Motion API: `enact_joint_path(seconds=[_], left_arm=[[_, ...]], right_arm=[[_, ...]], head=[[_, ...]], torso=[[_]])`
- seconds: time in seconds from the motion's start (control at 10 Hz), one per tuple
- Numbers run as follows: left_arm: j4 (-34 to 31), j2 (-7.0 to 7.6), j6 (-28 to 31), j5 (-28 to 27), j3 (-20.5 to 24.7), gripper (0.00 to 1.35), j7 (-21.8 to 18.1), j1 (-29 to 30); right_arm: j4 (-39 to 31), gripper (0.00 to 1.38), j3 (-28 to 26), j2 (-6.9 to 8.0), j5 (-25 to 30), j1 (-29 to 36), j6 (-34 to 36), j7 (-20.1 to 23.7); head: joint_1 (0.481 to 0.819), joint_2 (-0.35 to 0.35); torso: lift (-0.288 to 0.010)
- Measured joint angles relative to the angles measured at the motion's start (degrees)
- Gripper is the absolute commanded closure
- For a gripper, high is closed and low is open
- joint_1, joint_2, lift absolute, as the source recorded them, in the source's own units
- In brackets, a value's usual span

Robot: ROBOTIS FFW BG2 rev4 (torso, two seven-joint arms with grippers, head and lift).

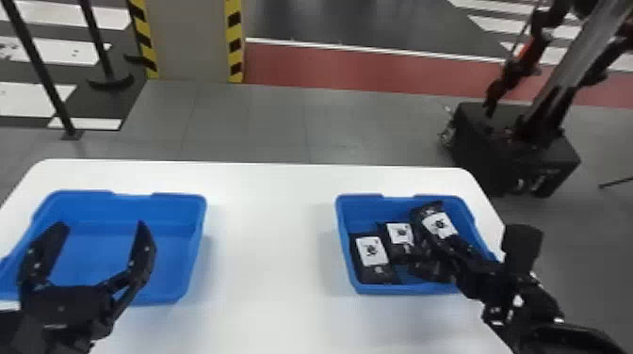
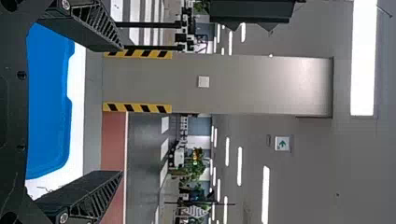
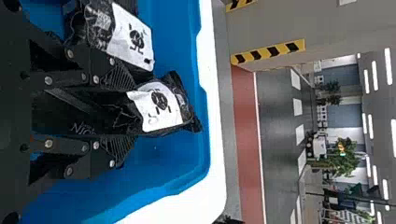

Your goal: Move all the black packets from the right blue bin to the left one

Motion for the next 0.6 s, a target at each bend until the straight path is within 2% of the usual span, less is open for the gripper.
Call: enact_joint_path(seconds=[0.3, 0.4, 0.5, 0.6], left_arm=[[0.12, 0.0, 0.27, -0.28, 0.04, 0.08, 0.0, 0.04], [0.12, 0.0, 0.39, -0.18, 0.14, 0.08, 0.02, 0.04], [0.13, 0.0, 0.59, 0.08, 0.25, 0.08, 0.08, -0.03], [0.13, 0.0, 0.8, 0.39, 0.43, 0.08, 0.09, -0.24]], right_arm=[[-7.55, 1.14, 0.0, 0.76, -1.04, 4.96, -2.39, -0.18], [-9.29, 1.14, 0.03, 0.9, -1.48, 6.12, -4.4, 1.82], [-7.79, 1.14, 0.01, 0.59, -1.7, 5.37, -7.69, 7.79], [-2.73, 1.14, 0.04, -0.35, -1.75, 2.39, -10.86, 14.73]], head=[[0.695, -0.132], [0.695, -0.119], [0.695, -0.106], [0.695, -0.078]], torso=[[-0.11], [-0.11], [-0.11], [-0.11]])
